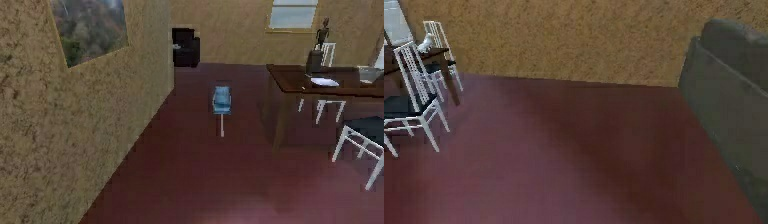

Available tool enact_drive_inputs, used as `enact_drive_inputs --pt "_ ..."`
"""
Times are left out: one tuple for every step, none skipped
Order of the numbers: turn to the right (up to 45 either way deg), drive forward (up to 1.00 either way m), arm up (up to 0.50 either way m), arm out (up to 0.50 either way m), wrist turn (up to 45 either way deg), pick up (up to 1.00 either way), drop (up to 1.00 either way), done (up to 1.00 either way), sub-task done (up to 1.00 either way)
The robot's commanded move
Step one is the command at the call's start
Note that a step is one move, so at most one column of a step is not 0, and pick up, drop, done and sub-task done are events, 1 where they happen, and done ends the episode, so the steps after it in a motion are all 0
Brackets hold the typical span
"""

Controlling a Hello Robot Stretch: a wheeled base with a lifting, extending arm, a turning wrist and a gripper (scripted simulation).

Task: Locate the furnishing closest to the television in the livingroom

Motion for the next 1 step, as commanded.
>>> enact_drive_inputs --pt "0.0 1.0 0.0 0.0 0.0 0.0 0.0 0.0 0.0"
